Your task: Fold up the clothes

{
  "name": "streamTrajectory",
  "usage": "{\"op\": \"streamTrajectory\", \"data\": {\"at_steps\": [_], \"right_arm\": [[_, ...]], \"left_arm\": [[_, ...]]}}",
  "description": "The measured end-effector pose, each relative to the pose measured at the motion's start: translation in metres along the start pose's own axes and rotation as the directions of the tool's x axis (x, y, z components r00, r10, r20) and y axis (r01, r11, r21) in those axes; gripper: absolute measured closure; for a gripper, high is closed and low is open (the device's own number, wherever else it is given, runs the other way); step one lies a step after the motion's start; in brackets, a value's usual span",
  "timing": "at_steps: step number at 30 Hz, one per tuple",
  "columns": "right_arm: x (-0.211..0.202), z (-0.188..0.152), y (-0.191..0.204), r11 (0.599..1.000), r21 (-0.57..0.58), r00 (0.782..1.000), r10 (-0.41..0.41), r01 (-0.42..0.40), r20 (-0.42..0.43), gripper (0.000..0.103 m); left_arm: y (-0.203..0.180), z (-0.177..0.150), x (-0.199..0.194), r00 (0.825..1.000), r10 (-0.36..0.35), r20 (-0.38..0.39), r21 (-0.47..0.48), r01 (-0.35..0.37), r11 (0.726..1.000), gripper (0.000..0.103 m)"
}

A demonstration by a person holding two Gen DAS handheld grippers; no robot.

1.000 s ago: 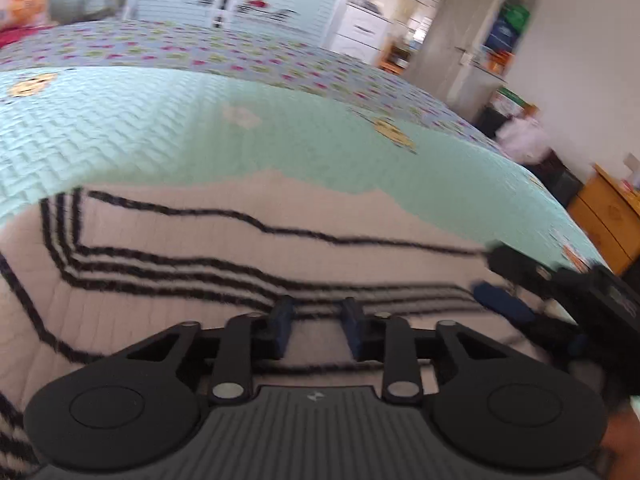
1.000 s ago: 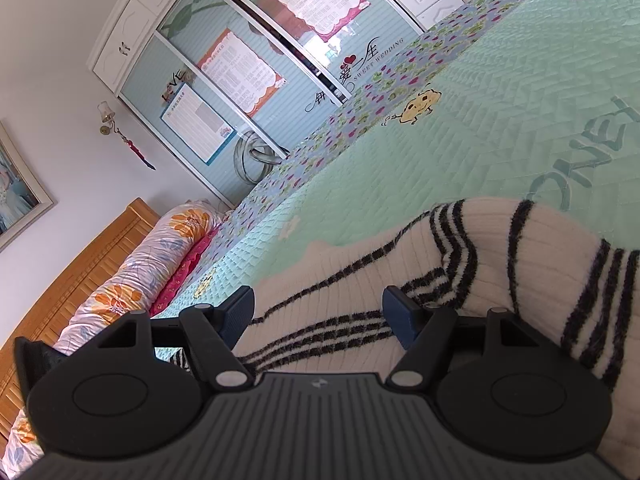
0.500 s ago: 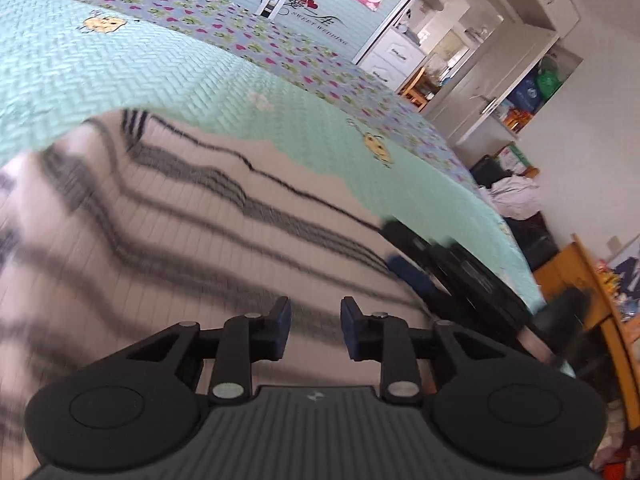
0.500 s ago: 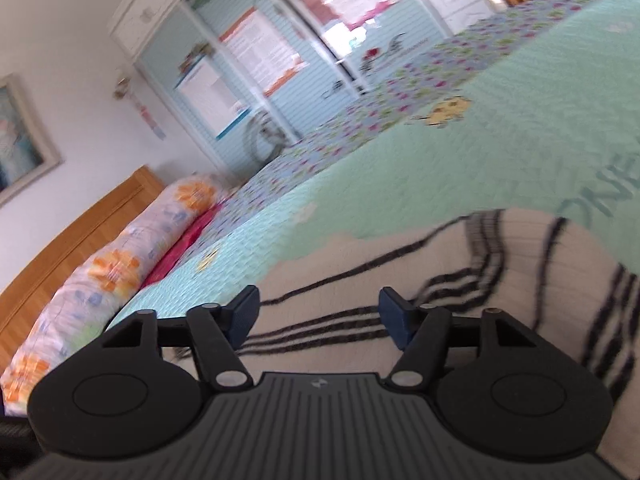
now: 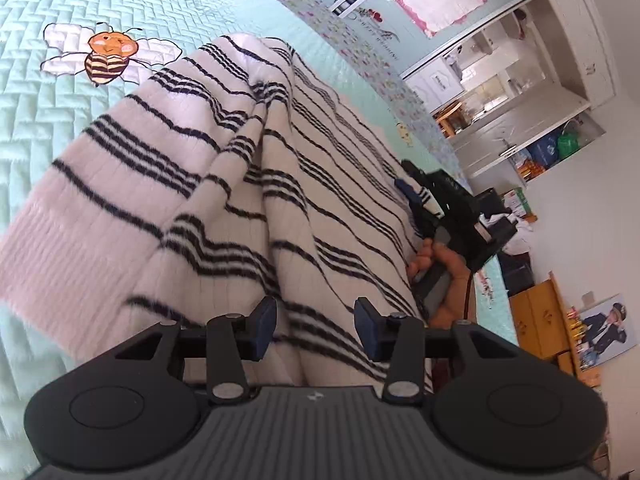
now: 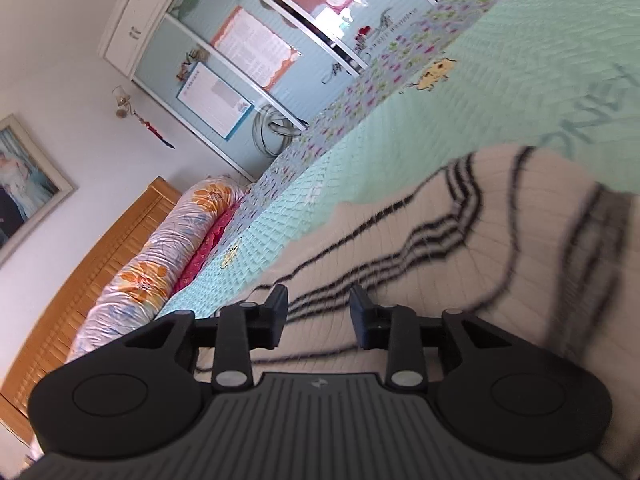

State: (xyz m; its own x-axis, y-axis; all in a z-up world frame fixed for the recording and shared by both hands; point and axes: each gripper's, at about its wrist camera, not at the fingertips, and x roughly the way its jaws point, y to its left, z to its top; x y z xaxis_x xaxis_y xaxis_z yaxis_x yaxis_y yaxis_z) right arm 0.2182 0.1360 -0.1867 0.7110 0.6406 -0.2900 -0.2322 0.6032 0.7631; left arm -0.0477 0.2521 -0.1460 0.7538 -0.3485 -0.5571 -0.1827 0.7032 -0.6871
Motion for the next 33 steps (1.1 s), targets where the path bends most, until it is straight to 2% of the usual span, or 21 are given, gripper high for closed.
{"op": "streamTrajectory", "data": {"at_steps": [3, 5, 7, 9, 11, 12, 13, 14, 15, 18, 20, 22, 25, 27, 30, 32, 33], "right_arm": [[-0.064, -0.019, 0.008, 0.997, 0.038, 0.997, 0.064, -0.063, -0.039, 0.065], [-0.11, -0.044, 0.015, 0.993, 0.063, 0.992, 0.101, -0.096, -0.077, 0.06], [-0.148, -0.073, 0.022, 0.986, 0.093, 0.981, 0.153, -0.142, -0.122, 0.06], [-0.174, -0.102, 0.027, 0.985, 0.107, 0.978, 0.153, -0.139, -0.141, 0.06], [-0.176, -0.114, 0.026, 0.995, 0.074, 0.984, 0.073, -0.062, -0.16, 0.051], [-0.177, -0.12, 0.025, 0.998, 0.057, 0.985, 0.033, -0.024, -0.168, 0.054], [-0.178, -0.126, 0.025, 0.999, 0.04, 0.984, -0.007, 0.014, -0.175, 0.075], [-0.18, -0.131, 0.024, 0.998, 0.026, 0.983, -0.045, 0.051, -0.181, 0.082], [-0.185, -0.129, 0.024, 0.997, 0.049, 0.985, -0.056, 0.065, -0.166, 0.081], [-0.21, -0.129, 0.048, 0.997, -0.035, 0.991, -0.069, 0.065, -0.111, 0.061], [-0.23, -0.132, 0.066, 0.996, -0.093, 0.995, 0.003, -0.012, -0.099, 0.046], [-0.246, -0.141, 0.085, 0.985, -0.163, 0.992, 0.038, -0.057, -0.119, 0.042], [-0.263, -0.165, 0.114, 0.942, -0.327, 0.985, 0.019, -0.075, -0.173, 0.037], [-0.264, -0.185, 0.13, 0.893, -0.446, 0.981, -0.033, -0.057, -0.191, 0.034], [-0.263, -0.213, 0.149, 0.784, -0.621, 0.978, -0.138, 0.01, -0.158, 0.032], [-0.26, -0.228, 0.157, 0.69, -0.721, 0.972, -0.212, 0.072, -0.106, 0.032], [-0.257, -0.232, 0.156, 0.66, -0.746, 0.967, -0.237, 0.092, -0.091, 0.031]], "left_arm": [[-0.018, -0.007, -0.005, 0.999, -0.027, 0.028, 0.09, 0.024, 0.996, 0.057], [-0.029, -0.014, -0.004, 0.998, -0.044, 0.04, 0.143, 0.038, 0.989, 0.057], [-0.035, -0.02, 0.002, 0.998, -0.052, 0.041, 0.134, 0.046, 0.99, 0.057], [-0.037, -0.027, 0.003, 0.997, -0.052, 0.054, 0.097, 0.047, 0.994, 0.057], [-0.036, -0.031, -0.001, 0.998, -0.036, 0.06, 0.069, 0.031, 0.997, 0.057], [-0.035, -0.033, -0.003, 0.998, -0.026, 0.063, 0.056, 0.022, 0.998, 0.057], [-0.033, -0.034, -0.011, 0.997, -0.016, 0.08, 0.046, 0.012, 0.999, 0.057], [-0.03, -0.034, -0.019, 0.995, -0.005, 0.102, 0.036, 0.001, 0.999, 0.057], [-0.028, -0.035, -0.028, 0.992, 0.006, 0.123, 0.026, -0.009, 1.0, 0.056], [-0.012, -0.037, -0.051, 0.98, 0.098, 0.172, 0.009, -0.101, 0.995, 0.051], [0.002, -0.042, -0.062, 0.977, 0.122, 0.175, -0.012, -0.122, 0.992, 0.051], [0.012, -0.05, -0.07, 0.97, 0.155, 0.188, -0.019, -0.154, 0.988, 0.051], [0.017, -0.059, -0.08, 0.958, 0.189, 0.216, 0.012, -0.196, 0.981, 0.051], [0.016, -0.063, -0.086, 0.946, 0.212, 0.244, 0.029, -0.225, 0.974, 0.051], [0.02, -0.068, -0.099, 0.917, 0.254, 0.308, -0.012, -0.263, 0.965, 0.051], [0.025, -0.069, -0.106, 0.904, 0.269, 0.332, -0.022, -0.278, 0.96, 0.046], [0.028, -0.068, -0.107, 0.9, 0.276, 0.336, -0.021, -0.286, 0.958, 0.043]]}}
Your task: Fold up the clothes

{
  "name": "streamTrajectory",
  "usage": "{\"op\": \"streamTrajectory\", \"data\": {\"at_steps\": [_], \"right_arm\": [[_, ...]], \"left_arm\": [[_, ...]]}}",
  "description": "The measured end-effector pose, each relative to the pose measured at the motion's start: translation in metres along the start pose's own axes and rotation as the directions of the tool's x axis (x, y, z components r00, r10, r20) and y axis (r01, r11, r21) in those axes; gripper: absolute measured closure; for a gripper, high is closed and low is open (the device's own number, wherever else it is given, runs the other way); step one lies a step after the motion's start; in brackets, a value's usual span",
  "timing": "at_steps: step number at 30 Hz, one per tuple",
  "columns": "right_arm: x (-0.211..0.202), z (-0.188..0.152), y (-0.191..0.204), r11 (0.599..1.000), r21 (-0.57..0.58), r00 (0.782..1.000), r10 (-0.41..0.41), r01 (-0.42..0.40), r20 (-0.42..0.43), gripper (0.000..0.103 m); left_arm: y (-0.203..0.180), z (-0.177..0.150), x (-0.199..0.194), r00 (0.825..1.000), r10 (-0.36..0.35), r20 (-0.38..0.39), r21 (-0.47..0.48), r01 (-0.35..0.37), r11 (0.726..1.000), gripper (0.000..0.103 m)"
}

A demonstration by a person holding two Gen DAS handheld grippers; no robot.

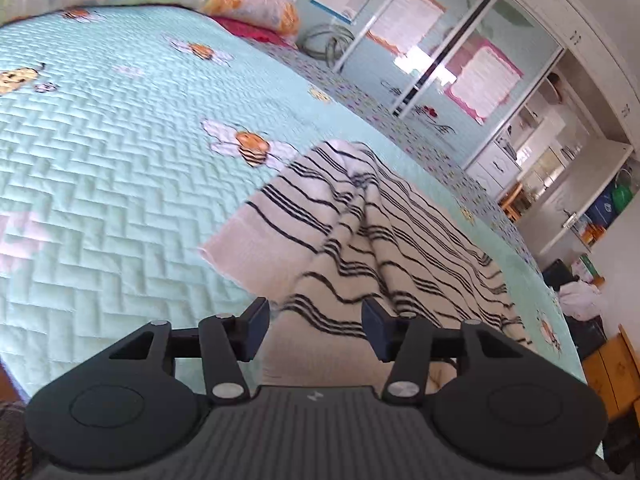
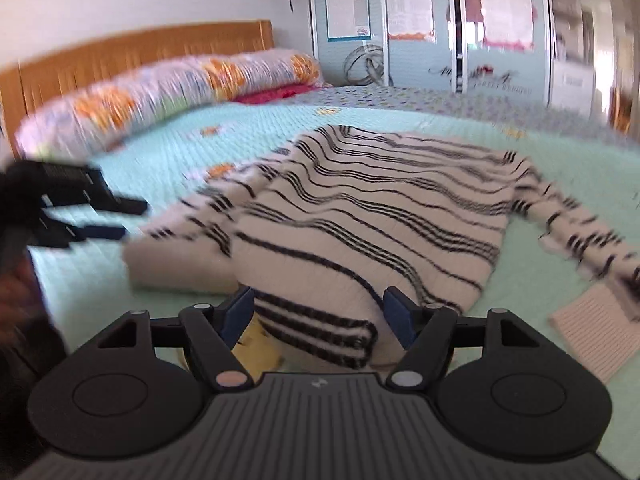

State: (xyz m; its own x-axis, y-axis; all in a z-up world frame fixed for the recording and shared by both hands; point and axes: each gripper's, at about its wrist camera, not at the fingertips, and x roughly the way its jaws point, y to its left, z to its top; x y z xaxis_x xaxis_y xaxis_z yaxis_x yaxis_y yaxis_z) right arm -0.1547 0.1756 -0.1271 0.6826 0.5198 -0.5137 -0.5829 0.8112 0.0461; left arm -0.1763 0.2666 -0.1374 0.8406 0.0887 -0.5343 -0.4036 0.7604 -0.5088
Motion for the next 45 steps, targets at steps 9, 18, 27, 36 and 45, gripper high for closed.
{"op": "streamTrajectory", "data": {"at_steps": [9, 18, 27, 36, 45], "right_arm": [[0.035, -0.017, -0.005, 0.999, 0.019, 0.996, -0.045, 0.047, -0.075, 0.031], [0.044, -0.015, 0.001, 0.998, 0.017, 0.993, -0.06, 0.061, -0.1, 0.027], [0.042, -0.011, -0.003, 0.999, 0.034, 0.992, -0.039, 0.043, -0.12, 0.029], [0.041, -0.011, -0.004, 0.997, 0.072, 0.993, -0.033, 0.041, -0.116, 0.028], [0.04, -0.01, -0.016, 0.987, 0.159, 0.995, 0.008, 0.008, -0.099, 0.028]], "left_arm": [[0.044, 0.022, 0.031, 1.0, 0.022, -0.02, -0.181, -0.026, 0.983, 0.043], [0.049, 0.037, 0.069, 0.999, 0.023, -0.023, -0.194, -0.027, 0.981, 0.057], [0.045, 0.083, 0.078, 0.988, 0.139, 0.067, -0.031, -0.137, 0.99, 0.094], [0.083, 0.196, 0.071, 0.888, 0.368, 0.275, -0.086, -0.358, 0.93, 0.077], [0.087, 0.088, 0.04, 1.0, 0.027, -0.014, -0.115, -0.028, 0.993, 0.05]]}}
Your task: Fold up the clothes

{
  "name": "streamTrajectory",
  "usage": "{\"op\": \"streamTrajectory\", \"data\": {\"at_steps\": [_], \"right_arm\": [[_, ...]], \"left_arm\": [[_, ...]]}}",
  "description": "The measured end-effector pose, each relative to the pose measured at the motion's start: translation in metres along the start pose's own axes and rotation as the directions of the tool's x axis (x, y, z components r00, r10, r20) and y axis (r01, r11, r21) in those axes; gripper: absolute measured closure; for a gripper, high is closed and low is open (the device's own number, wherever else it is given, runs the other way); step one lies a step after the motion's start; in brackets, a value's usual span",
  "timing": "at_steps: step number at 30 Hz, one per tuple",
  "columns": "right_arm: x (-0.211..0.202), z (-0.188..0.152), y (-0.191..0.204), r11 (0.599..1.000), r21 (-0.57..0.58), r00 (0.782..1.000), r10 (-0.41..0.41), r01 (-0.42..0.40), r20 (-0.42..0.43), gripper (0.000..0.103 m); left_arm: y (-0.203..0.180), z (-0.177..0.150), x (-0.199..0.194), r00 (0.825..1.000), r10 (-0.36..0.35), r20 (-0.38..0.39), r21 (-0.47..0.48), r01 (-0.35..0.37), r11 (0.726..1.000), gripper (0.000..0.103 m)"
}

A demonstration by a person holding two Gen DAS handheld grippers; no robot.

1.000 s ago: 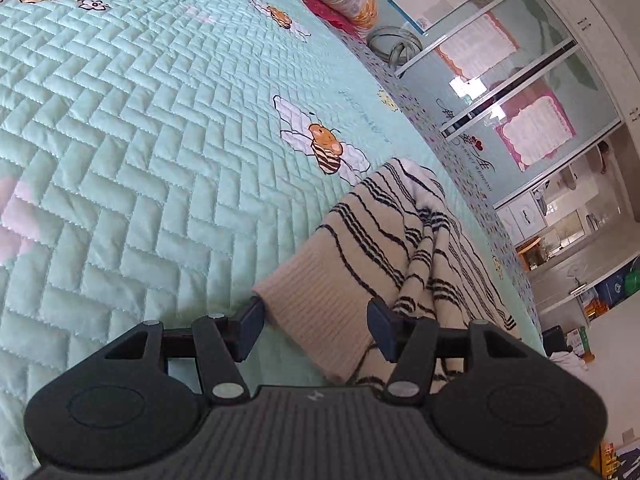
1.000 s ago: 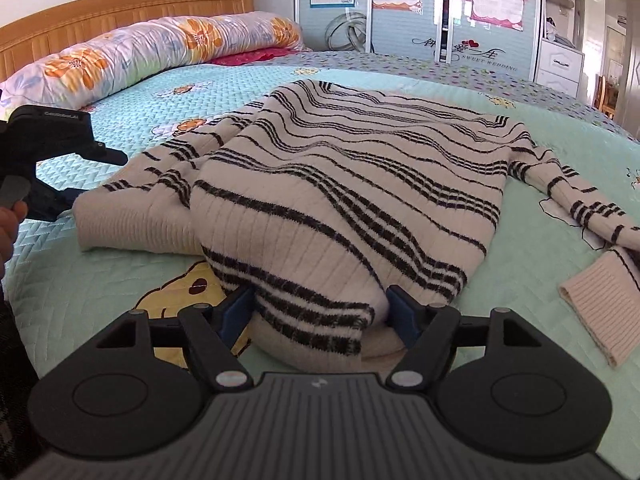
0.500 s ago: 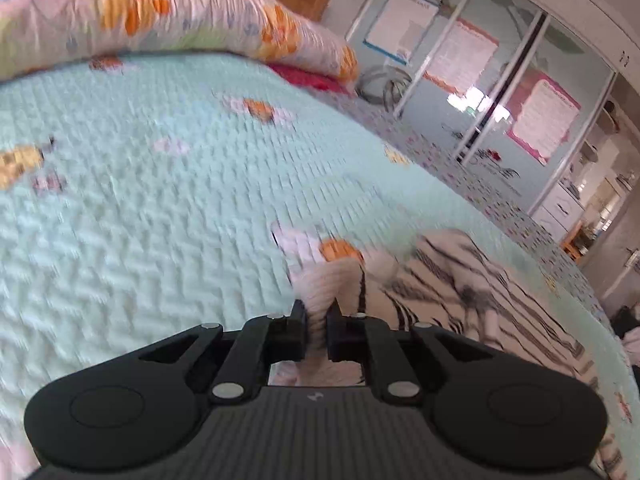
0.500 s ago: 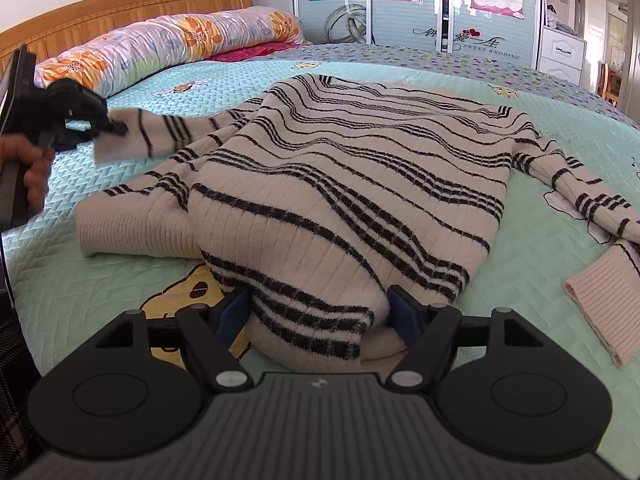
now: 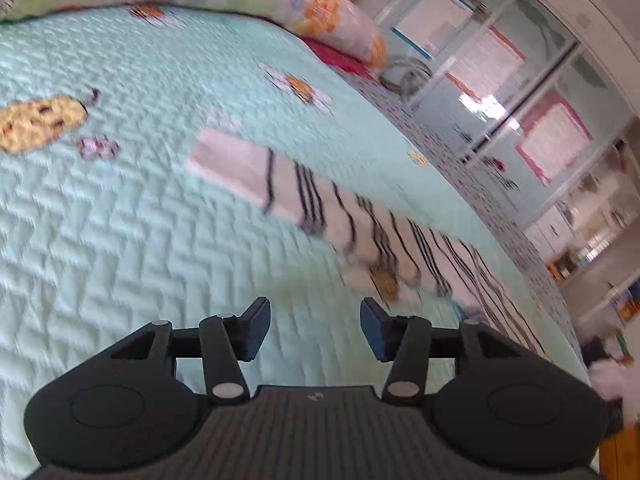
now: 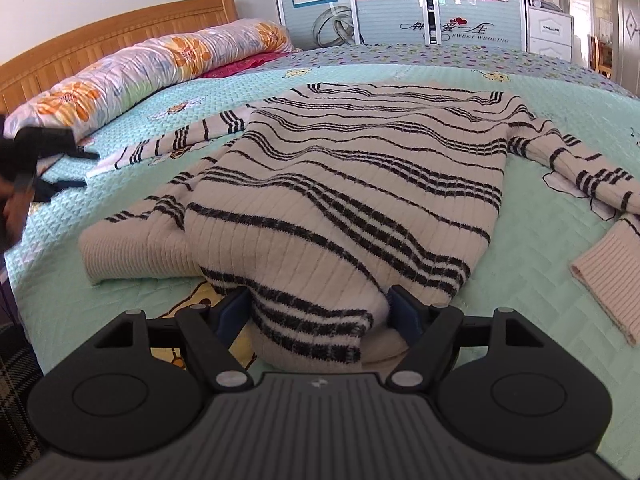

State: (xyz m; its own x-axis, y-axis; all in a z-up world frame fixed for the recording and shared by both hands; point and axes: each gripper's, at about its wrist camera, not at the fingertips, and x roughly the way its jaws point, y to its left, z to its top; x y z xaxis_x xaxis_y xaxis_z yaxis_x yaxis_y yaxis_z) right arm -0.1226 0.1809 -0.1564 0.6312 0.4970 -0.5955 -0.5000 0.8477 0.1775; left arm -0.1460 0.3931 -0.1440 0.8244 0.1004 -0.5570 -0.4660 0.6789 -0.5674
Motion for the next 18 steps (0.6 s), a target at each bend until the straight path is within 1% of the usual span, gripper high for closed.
{"op": "streamTrajectory", "data": {"at_steps": [1, 3, 5, 6, 7, 8, 9, 10, 12, 14, 15, 16, 17, 18], "right_arm": [[-0.001, 0.001, -0.002, 1.0, 0.013, 1.0, 0.005, -0.005, 0.001, 0.029], [-0.003, 0.002, -0.01, 0.997, 0.067, 1.0, 0.023, -0.024, 0.005, 0.034], [-0.006, 0.004, -0.023, 0.985, 0.16, 0.998, 0.058, -0.06, 0.018, 0.046], [-0.007, 0.004, -0.031, 0.972, 0.218, 0.996, 0.082, -0.086, 0.028, 0.05], [-0.009, 0.004, -0.043, 0.947, 0.297, 0.992, 0.116, -0.123, 0.041, 0.056], [-0.01, 0.003, -0.056, 0.907, 0.387, 0.986, 0.157, -0.167, 0.059, 0.064], [-0.011, 0.001, -0.07, 0.845, 0.486, 0.975, 0.204, -0.221, 0.089, 0.069], [-0.012, -0.001, -0.081, 0.783, 0.562, 0.963, 0.238, -0.265, 0.123, 0.075], [-0.014, -0.002, -0.095, 0.689, 0.648, 0.945, 0.272, -0.323, 0.182, 0.079], [-0.014, 0.002, -0.104, 0.613, 0.696, 0.925, 0.294, -0.375, 0.24, 0.082], [-0.013, 0.004, -0.106, 0.584, 0.709, 0.916, 0.302, -0.396, 0.263, 0.083], [-0.011, 0.008, -0.107, 0.561, 0.718, 0.91, 0.306, -0.411, 0.281, 0.084], [-0.008, 0.011, -0.109, 0.539, 0.727, 0.903, 0.309, -0.425, 0.299, 0.085], [-0.005, 0.015, -0.11, 0.521, 0.735, 0.899, 0.306, -0.433, 0.313, 0.085]], "left_arm": [[-0.007, -0.018, -0.005, 0.998, -0.053, -0.033, 0.034, 0.054, 0.998, 0.05], [-0.026, -0.051, -0.016, 0.984, -0.156, -0.086, 0.09, 0.164, 0.982, 0.049], [-0.048, -0.074, -0.024, 0.962, -0.241, -0.132, 0.171, 0.261, 0.95, 0.045], [-0.059, -0.082, -0.024, 0.952, -0.264, -0.156, 0.212, 0.294, 0.932, 0.042], [-0.069, -0.09, -0.024, 0.942, -0.281, -0.181, 0.251, 0.321, 0.913, 0.042], [-0.076, -0.096, -0.023, 0.941, -0.273, -0.2, 0.272, 0.321, 0.907, 0.041], [-0.079, -0.1, -0.02, 0.946, -0.251, -0.207, 0.275, 0.302, 0.913, 0.038], [-0.081, -0.105, -0.017, 0.951, -0.227, -0.21, 0.273, 0.28, 0.92, 0.036], [-0.082, -0.112, -0.011, 0.958, -0.178, -0.224, 0.27, 0.237, 0.933, 0.036], [-0.084, -0.118, -0.008, 0.964, -0.154, -0.215, 0.32, 0.218, 0.922, 0.036], [-0.084, -0.121, -0.007, 0.968, -0.143, -0.208, 0.348, 0.209, 0.914, 0.037], [-0.088, -0.122, -0.005, 0.971, -0.125, -0.204, 0.388, 0.197, 0.9, 0.039], [-0.091, -0.122, -0.003, 0.97, -0.124, -0.21, 0.401, 0.201, 0.894, 0.042], [-0.093, -0.121, 0.0, 0.967, -0.13, -0.218, 0.402, 0.21, 0.891, 0.061]]}}
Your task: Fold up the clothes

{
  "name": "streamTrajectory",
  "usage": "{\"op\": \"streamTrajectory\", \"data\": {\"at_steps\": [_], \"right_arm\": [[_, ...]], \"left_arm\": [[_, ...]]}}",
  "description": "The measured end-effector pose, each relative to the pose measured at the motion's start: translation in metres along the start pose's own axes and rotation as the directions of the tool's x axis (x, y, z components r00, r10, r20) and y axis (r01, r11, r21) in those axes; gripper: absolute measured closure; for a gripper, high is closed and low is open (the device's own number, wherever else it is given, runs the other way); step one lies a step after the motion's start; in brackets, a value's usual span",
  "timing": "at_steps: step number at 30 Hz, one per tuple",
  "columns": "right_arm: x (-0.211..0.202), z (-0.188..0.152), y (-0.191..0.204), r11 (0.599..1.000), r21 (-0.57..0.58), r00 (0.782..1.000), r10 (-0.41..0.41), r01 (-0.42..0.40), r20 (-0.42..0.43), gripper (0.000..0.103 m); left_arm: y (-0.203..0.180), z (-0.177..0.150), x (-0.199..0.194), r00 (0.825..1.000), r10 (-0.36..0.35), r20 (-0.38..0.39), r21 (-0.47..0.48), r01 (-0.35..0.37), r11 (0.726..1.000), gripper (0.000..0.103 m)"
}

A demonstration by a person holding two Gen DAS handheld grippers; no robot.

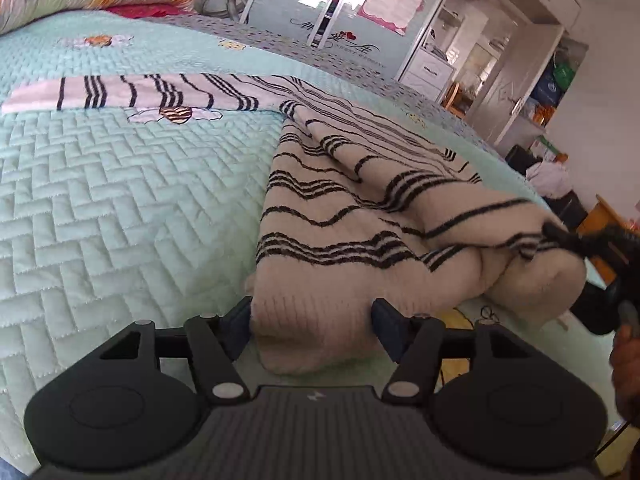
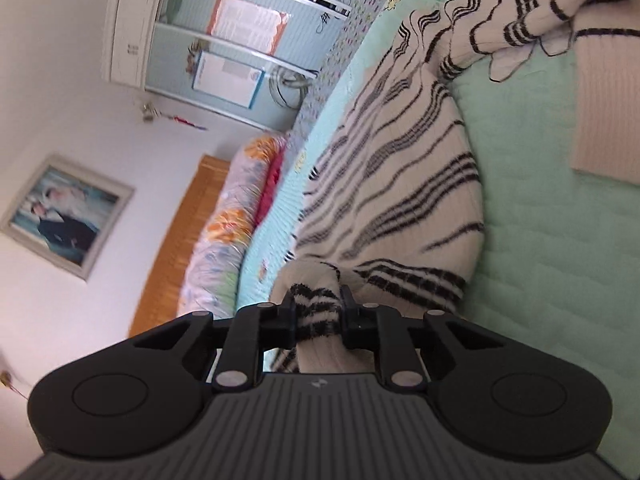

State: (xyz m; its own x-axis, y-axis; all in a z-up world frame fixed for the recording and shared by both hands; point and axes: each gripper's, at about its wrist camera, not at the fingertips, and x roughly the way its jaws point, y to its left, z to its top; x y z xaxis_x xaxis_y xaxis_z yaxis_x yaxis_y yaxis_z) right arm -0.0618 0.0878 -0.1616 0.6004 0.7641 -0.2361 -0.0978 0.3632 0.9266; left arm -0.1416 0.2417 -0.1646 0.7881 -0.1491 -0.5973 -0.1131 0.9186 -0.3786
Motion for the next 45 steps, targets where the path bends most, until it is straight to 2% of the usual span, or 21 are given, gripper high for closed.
{"op": "streamTrajectory", "data": {"at_steps": [1, 3, 5, 7, 8, 10, 13, 15, 16, 18, 20, 22, 24, 27, 29, 31, 32, 35, 39, 40, 45], "right_arm": [[0.004, 0.003, 0.0, 1.0, 0.019, 1.0, 0.009, -0.009, 0.011, 0.085], [0.014, 0.012, -0.002, 0.999, 0.043, 0.999, 0.003, -0.005, 0.043, 0.085], [0.027, 0.021, -0.005, 0.999, 0.044, 0.997, -0.027, 0.024, 0.072, 0.085], [0.042, 0.029, -0.01, 0.994, -0.005, 0.99, -0.112, 0.113, 0.086, 0.085], [0.05, 0.031, -0.012, 0.981, -0.043, 0.979, -0.183, 0.188, 0.094, 0.085], [0.062, 0.029, -0.019, 0.957, -0.087, 0.959, -0.271, 0.278, 0.081, 0.084], [0.055, 0.015, -0.018, 0.952, -0.125, 0.959, -0.268, 0.278, 0.092, 0.084], [0.044, 0.002, -0.004, 0.916, -0.222, 0.942, -0.312, 0.334, 0.127, 0.081], [0.037, -0.004, 0.004, 0.891, -0.268, 0.93, -0.336, 0.365, 0.151, 0.079], [0.024, -0.019, 0.025, 0.811, -0.372, 0.892, -0.391, 0.451, 0.227, 0.07], [0.011, -0.032, 0.049, 0.695, -0.488, 0.848, -0.415, 0.529, 0.329, 0.064], [-0.004, -0.048, 0.071, 0.593, -0.577, 0.827, -0.384, 0.562, 0.411, 0.058], [-0.011, -0.064, 0.096, 0.527, -0.656, 0.841, -0.307, 0.54, 0.446, 0.05], [0.001, -0.083, 0.117, 0.465, -0.77, 0.899, -0.222, 0.438, 0.377, 0.043], [0.021, -0.084, 0.118, 0.471, -0.805, 0.932, -0.211, 0.36, 0.293, 0.043], [0.038, -0.084, 0.109, 0.505, -0.802, 0.943, -0.254, 0.319, 0.215, 0.043], [0.049, -0.082, 0.1, 0.528, -0.787, 0.939, -0.293, 0.318, 0.182, 0.044], [0.073, -0.067, 0.069, 0.586, -0.722, 0.903, -0.412, 0.368, 0.125, 0.045], [0.067, -0.066, 0.063, 0.647, -0.664, 0.907, -0.403, 0.376, 0.12, 0.045], [0.065, -0.066, 0.068, 0.643, -0.665, 0.906, -0.405, 0.381, 0.127, 0.045], [0.045, -0.082, 0.096, 0.597, -0.721, 0.93, -0.311, 0.351, 0.195, 0.044]], "left_arm": [[0.002, 0.003, 0.003, 0.999, -0.041, -0.014, -0.033, 0.04, 0.999, 0.082], [0.008, 0.009, 0.007, 0.992, -0.122, -0.018, -0.135, 0.118, 0.984, 0.084], [0.01, 0.017, 0.006, 0.985, -0.173, 0.015, -0.183, 0.173, 0.968, 0.085], [0.011, 0.027, 0.006, 0.977, -0.207, 0.042, -0.211, 0.212, 0.954, 0.086], [0.009, 0.031, 0.005, 0.978, -0.205, 0.049, -0.207, 0.211, 0.955, 0.086], [0.004, 0.038, 0.006, 0.985, -0.168, 0.049, -0.171, 0.174, 0.97, 0.086], [-0.009, 0.043, 0.012, 0.997, -0.072, -0.001, -0.106, 0.072, 0.992, 0.086], [-0.017, 0.042, 0.021, 0.999, -0.012, -0.046, -0.068, 0.009, 0.998, 0.086], [-0.022, 0.041, 0.025, 0.997, 0.023, -0.068, -0.042, -0.025, 0.999, 0.086], [-0.03, 0.036, 0.032, 0.992, 0.072, -0.1, 0.008, -0.072, 0.997, 0.086], [-0.035, 0.031, 0.038, 0.986, 0.113, -0.121, 0.047, -0.108, 0.993, 0.086], [-0.04, 0.028, 0.04, 0.982, 0.141, -0.123, 0.079, -0.132, 0.988, 0.086], [-0.042, 0.027, 0.041, 0.98, 0.158, -0.123, 0.099, -0.146, 0.984, 0.086], [-0.044, 0.027, 0.042, 0.978, 0.168, -0.127, 0.109, -0.154, 0.982, 0.086], [-0.043, 0.027, 0.042, 0.977, 0.169, -0.13, 0.113, -0.155, 0.981, 0.086], [-0.043, 0.027, 0.042, 0.976, 0.17, -0.133, 0.116, -0.155, 0.981, 0.086], [-0.044, 0.027, 0.043, 0.976, 0.17, -0.134, 0.118, -0.155, 0.981, 0.086], [-0.045, 0.027, 0.044, 0.976, 0.173, -0.135, 0.124, -0.156, 0.98, 0.086], [-0.045, 0.027, 0.045, 0.976, 0.172, -0.136, 0.127, -0.155, 0.98, 0.085], [-0.044, 0.026, 0.045, 0.976, 0.171, -0.136, 0.128, -0.154, 0.98, 0.085], [-0.044, 0.027, 0.046, 0.975, 0.174, -0.136, 0.123, -0.158, 0.98, 0.084]]}}
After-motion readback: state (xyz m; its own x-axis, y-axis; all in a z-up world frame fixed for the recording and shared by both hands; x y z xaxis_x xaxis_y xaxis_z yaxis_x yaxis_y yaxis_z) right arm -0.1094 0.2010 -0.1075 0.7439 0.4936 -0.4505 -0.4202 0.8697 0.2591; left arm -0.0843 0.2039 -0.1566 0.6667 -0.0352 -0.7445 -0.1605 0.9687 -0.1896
